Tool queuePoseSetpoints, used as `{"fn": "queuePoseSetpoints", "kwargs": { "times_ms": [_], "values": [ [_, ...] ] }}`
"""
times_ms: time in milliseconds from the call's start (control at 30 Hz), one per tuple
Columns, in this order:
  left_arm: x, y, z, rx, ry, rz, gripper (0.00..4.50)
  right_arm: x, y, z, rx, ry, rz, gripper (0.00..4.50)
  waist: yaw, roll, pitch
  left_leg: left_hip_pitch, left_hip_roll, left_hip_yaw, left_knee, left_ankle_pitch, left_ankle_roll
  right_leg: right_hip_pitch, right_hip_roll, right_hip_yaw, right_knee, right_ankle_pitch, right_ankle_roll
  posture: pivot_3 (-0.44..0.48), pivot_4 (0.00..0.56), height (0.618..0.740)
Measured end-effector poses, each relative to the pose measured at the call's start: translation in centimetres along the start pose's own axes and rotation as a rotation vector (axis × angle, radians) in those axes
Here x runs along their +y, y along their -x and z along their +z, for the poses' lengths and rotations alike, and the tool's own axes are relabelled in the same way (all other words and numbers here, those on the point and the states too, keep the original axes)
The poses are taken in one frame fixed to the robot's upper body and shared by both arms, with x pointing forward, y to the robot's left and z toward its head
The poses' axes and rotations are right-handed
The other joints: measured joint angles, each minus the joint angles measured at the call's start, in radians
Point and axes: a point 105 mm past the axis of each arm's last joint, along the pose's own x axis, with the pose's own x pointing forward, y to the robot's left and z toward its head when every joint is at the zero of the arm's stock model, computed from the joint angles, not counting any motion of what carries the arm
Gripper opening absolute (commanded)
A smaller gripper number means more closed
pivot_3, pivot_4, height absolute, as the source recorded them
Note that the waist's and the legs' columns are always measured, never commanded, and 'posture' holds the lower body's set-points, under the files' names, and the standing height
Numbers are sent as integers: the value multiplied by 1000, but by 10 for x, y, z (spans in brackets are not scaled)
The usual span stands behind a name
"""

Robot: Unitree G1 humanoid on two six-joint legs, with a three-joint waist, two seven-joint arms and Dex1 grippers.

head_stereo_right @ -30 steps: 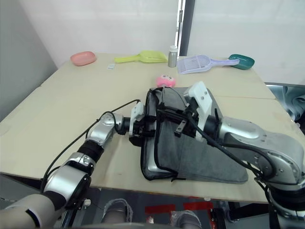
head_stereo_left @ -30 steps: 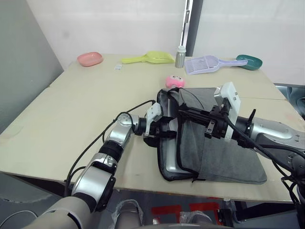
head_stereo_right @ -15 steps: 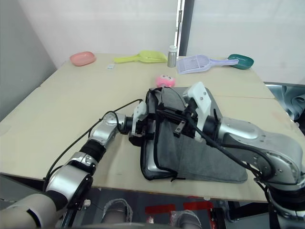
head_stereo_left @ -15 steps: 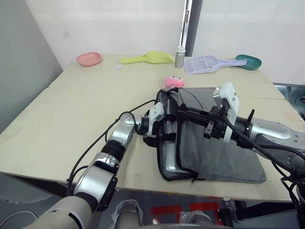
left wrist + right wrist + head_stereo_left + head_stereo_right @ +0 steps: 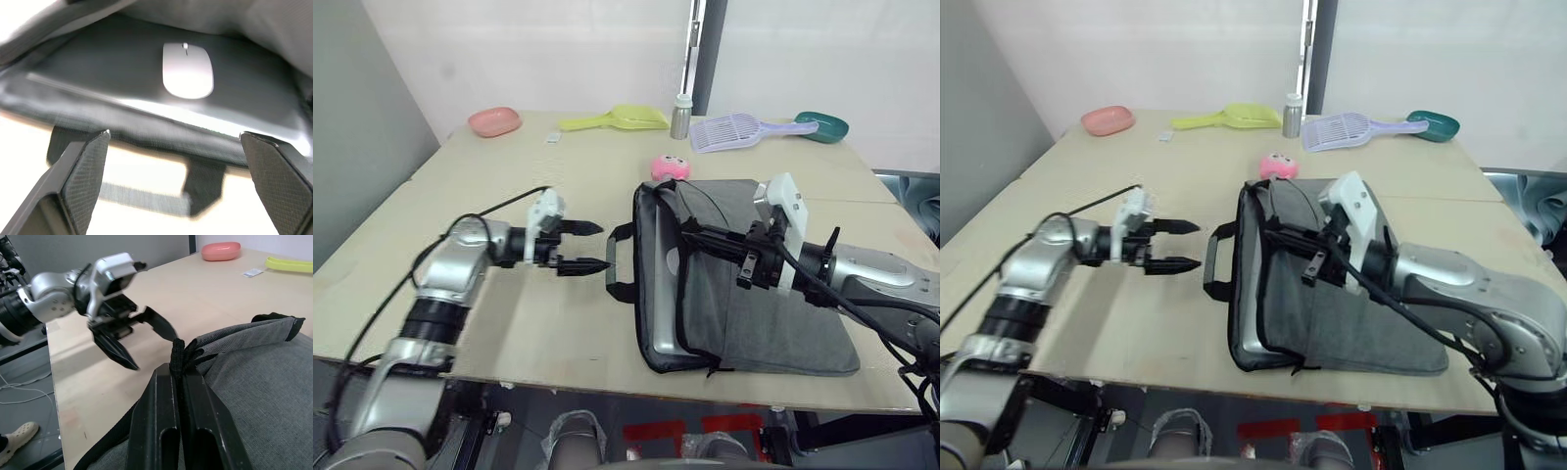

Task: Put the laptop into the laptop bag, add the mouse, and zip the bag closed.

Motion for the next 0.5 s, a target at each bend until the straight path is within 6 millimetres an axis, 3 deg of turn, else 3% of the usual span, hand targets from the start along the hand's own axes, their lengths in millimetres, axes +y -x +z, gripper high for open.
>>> {"fn": "queuePoseSetpoints", "kwargs": {
  "times_ms": [267,400,500],
  "values": [
    [-13,56,11,2,145,59,4456,5,8,-18,86,-34,109,0,2,0,0,0,0,0,0,0,0,0,0,0,-1,0,0,0,150,740],
    [-18,68,20,-22,164,50,4456,19,16,-28,174,-18,225,0,1,0,0,0,0,0,-1,0,0,0,0,-1,-1,0,-1,0,150,740],
    [-23,74,24,-4,173,34,4456,20,28,-46,367,77,295,0,-1,0,0,1,1,0,0,-1,0,1,0,0,-1,0,0,0,150,740]
  ]
}}
